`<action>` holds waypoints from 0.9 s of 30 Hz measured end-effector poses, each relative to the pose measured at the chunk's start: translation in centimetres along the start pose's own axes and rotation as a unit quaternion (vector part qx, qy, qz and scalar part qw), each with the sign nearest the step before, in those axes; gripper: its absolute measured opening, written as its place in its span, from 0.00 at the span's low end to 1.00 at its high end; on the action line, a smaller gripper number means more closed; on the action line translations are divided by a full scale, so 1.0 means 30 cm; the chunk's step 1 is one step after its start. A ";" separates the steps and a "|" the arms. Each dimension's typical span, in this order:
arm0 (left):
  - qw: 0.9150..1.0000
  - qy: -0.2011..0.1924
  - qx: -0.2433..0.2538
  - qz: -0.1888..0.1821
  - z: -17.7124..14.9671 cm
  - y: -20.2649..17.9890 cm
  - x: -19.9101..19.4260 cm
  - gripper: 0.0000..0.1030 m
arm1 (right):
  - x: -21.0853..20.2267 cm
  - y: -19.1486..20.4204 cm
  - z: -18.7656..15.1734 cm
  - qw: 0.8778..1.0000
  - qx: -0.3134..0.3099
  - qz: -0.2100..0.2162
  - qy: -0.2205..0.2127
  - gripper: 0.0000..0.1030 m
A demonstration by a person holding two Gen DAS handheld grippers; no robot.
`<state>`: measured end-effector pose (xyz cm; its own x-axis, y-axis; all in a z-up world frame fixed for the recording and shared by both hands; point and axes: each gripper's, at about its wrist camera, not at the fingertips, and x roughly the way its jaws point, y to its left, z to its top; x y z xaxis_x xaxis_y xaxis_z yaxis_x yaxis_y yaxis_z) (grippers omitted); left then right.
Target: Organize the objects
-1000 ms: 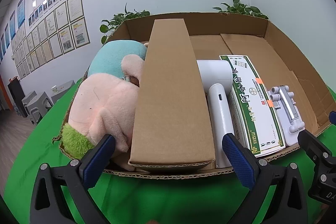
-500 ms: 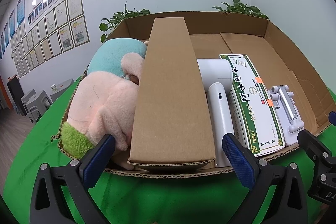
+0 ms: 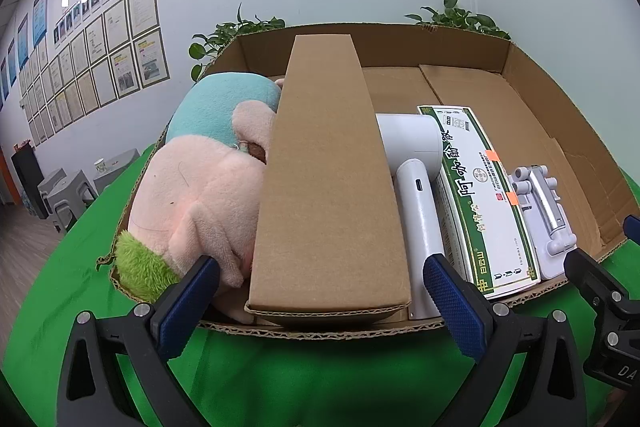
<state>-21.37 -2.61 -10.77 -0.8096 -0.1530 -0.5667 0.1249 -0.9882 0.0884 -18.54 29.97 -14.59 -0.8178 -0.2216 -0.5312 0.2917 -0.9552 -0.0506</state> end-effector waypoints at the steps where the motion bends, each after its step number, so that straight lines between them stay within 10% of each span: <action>1: 1.000 0.000 0.000 0.000 0.000 -0.001 0.001 1.00 | 0.000 0.000 0.000 1.000 0.000 0.000 0.000 1.00; 27: 1.000 0.000 -0.004 -0.003 -0.012 0.010 -0.011 1.00 | 0.002 -0.005 0.000 1.000 0.000 -0.001 0.002 1.00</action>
<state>-20.84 -2.86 -10.85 -0.8101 -0.1473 -0.5675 0.1245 -0.9891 0.0790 -18.64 30.09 -14.62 -0.8161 -0.2195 -0.5347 0.2908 -0.9554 -0.0515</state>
